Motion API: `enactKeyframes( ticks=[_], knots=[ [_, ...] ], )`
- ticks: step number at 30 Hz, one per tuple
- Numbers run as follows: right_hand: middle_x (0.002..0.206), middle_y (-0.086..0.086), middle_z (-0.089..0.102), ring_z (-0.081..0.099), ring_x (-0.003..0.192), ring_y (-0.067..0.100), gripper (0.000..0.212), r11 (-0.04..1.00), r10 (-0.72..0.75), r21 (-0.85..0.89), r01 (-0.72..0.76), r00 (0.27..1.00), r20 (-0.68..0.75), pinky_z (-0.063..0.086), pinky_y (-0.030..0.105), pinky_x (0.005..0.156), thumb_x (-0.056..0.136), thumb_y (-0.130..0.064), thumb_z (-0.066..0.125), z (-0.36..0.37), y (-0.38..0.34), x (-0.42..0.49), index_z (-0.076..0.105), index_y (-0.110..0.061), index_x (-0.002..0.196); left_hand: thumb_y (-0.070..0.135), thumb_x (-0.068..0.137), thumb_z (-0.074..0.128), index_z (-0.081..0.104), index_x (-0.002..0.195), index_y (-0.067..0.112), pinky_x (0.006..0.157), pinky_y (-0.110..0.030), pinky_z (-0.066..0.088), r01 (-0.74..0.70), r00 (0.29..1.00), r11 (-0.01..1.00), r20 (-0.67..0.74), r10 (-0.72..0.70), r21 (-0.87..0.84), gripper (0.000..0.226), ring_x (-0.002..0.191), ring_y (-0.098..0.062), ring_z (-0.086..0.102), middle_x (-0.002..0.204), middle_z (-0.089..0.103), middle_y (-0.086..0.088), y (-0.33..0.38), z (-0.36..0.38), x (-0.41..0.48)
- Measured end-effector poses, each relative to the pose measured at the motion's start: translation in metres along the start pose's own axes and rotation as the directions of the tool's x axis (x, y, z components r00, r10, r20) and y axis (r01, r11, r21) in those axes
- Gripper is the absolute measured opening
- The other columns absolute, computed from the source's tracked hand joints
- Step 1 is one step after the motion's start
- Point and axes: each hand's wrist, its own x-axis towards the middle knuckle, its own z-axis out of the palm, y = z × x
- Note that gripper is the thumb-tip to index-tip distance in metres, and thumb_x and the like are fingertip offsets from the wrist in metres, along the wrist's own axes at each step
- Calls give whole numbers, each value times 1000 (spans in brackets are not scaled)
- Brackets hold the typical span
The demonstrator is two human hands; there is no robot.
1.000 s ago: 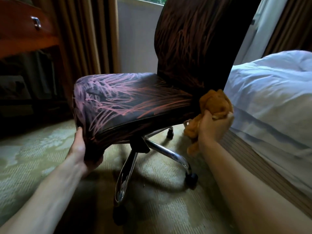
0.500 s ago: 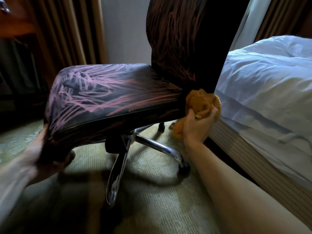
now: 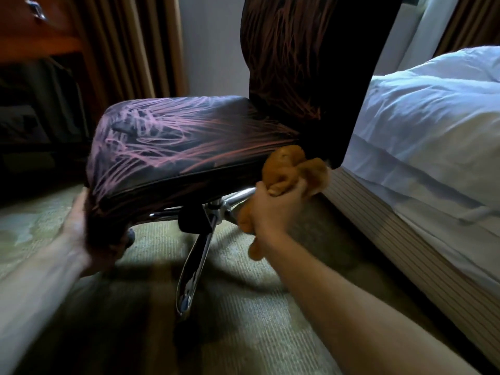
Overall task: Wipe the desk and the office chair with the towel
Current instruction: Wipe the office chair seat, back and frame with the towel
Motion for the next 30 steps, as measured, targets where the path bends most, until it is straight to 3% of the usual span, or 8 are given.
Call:
enactKeyframes(
  ticks=[3,5,9,12,16,24,27,30],
  knots=[
    [88,-9,59,61,81,13,44,997,-36,-53,52,962,271,45,28,67,82,-16,78,3,0,-38,47,-25,112,76,85,52,48,61,22,58,-26,40,23,999,998,-24,-25,-64,59,38,-12,43,51,42,7,-6,8,-10],
    [90,-8,60,60,78,2,41,995,-30,-80,61,939,342,48,19,69,81,-15,80,-10,-1,-37,53,-22,111,74,88,49,54,60,20,47,-21,45,46,998,998,-42,-48,-51,60,43,-14,46,53,46,6,-6,9,-12],
    [99,-12,60,57,84,0,46,997,27,-76,-28,1000,-16,44,3,79,82,-16,77,-40,-28,10,52,-26,120,82,90,36,56,62,20,35,-17,38,54,998,999,-26,-54,-3,71,37,-19,48,50,51,-1,-8,7,-15],
    [102,-3,60,59,89,16,50,992,85,-73,-100,980,-182,48,35,95,85,-21,70,-50,-51,58,47,-20,130,89,86,36,57,57,20,35,-16,37,65,998,997,-5,-65,-52,78,35,-15,49,49,52,2,-8,5,-16],
    [86,-3,56,63,88,23,38,980,77,-180,-86,995,-55,53,46,96,85,-17,68,-30,-50,82,51,-15,119,87,86,43,61,45,19,36,-15,39,25,999,989,-26,-29,-145,82,34,-10,49,45,52,8,-10,13,-14],
    [95,3,61,60,80,18,32,998,-8,-58,11,999,53,42,29,67,82,-16,71,11,-17,-31,47,-27,101,83,89,43,67,50,21,44,-18,35,-35,998,971,-59,22,-237,78,35,-8,47,46,53,8,-24,22,-17],
    [90,-2,63,62,80,20,34,994,-78,-61,90,981,179,47,34,70,76,-29,68,26,-13,-94,48,-27,103,84,91,37,77,85,28,49,-21,36,-44,998,967,-45,33,-252,68,37,-8,53,55,67,6,-30,27,-18],
    [81,-9,63,62,76,12,28,989,-115,-56,134,960,256,51,36,70,76,-29,68,21,-5,-114,51,-29,98,80,94,36,70,131,25,44,-13,46,-60,998,968,-29,55,-245,74,46,-10,65,101,77,-6,-31,27,-20]
  ],
)
